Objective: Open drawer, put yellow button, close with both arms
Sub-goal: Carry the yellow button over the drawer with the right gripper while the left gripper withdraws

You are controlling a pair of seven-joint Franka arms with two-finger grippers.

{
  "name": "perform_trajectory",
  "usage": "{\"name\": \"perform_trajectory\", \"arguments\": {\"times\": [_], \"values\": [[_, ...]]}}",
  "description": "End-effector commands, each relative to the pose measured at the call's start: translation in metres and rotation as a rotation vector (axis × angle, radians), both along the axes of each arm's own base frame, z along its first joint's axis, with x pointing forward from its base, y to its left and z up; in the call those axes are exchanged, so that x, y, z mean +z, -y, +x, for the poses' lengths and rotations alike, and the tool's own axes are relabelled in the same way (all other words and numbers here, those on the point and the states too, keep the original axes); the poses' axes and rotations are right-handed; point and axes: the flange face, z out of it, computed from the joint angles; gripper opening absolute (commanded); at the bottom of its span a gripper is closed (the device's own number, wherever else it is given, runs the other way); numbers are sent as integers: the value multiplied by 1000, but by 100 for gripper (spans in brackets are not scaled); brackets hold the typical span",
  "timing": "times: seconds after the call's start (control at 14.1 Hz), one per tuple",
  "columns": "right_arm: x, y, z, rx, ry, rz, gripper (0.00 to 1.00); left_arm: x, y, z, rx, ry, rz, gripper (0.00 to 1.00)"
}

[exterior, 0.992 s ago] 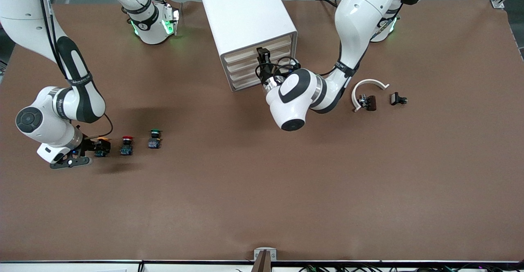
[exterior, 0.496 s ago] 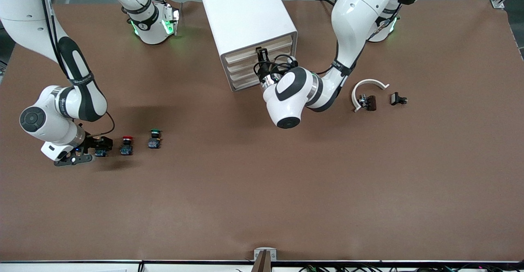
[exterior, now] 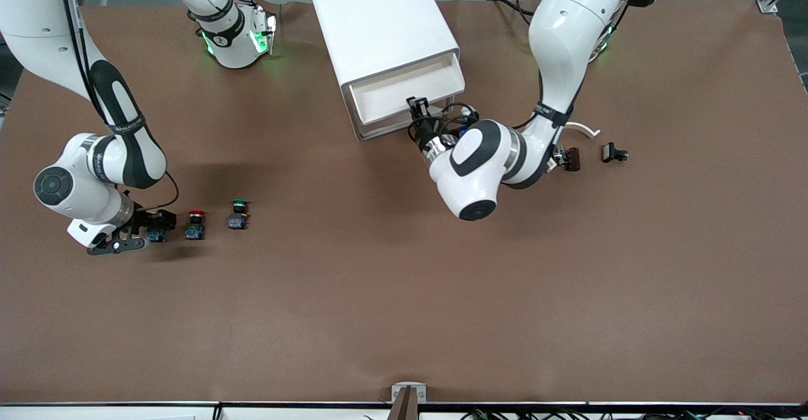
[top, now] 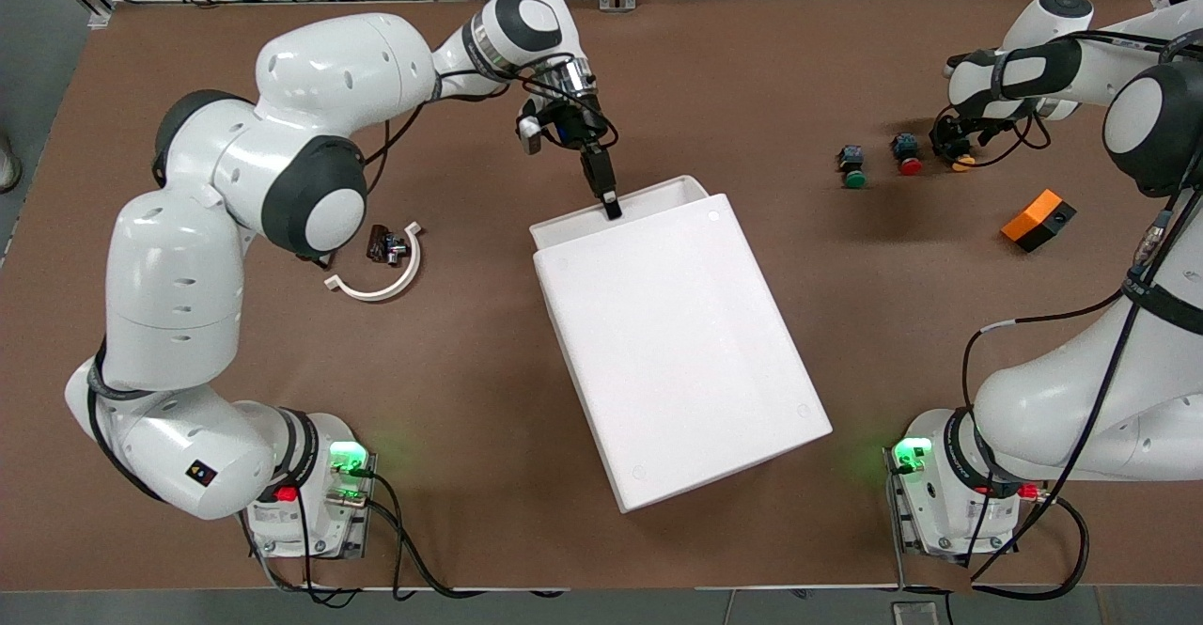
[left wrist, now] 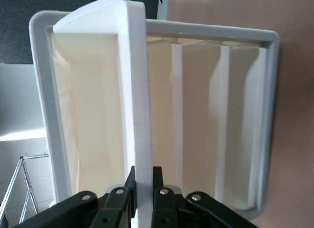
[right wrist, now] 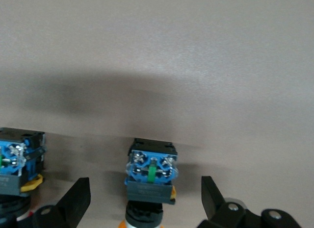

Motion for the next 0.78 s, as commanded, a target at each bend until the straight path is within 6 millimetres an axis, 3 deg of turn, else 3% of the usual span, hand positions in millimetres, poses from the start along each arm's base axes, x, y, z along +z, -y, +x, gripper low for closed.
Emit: {"name": "perform_trajectory", "arguments": {"times": [0.0, 0.14, 0.21, 0.28, 0.5, 0.57, 0.64, 0.71], "values": [[-3, -1, 1, -3, 8, 18, 99, -7, -18, 26, 43, 42, -14, 0], [-6, 0, 7, -3, 12, 16, 68, -6, -27, 38, 76, 61, -15, 0], [-7, 0, 9, -1, 14, 15, 57, -4, -27, 41, 82, 73, -22, 0], [-6, -1, 11, -1, 17, 14, 46, -4, -27, 43, 86, 88, -34, 8], [4, -2, 21, 3, 41, 10, 17, -2, -22, 49, 134, 103, -69, 9], [9, -5, 26, 9, 50, 8, 9, -1, -22, 51, 143, 113, -71, 16], [15, -7, 30, 12, 59, 6, 6, -1, -24, 52, 147, 114, -70, 51], [24, -12, 35, 18, 73, 4, 5, 0, -25, 54, 150, 113, -69, 100]]}}
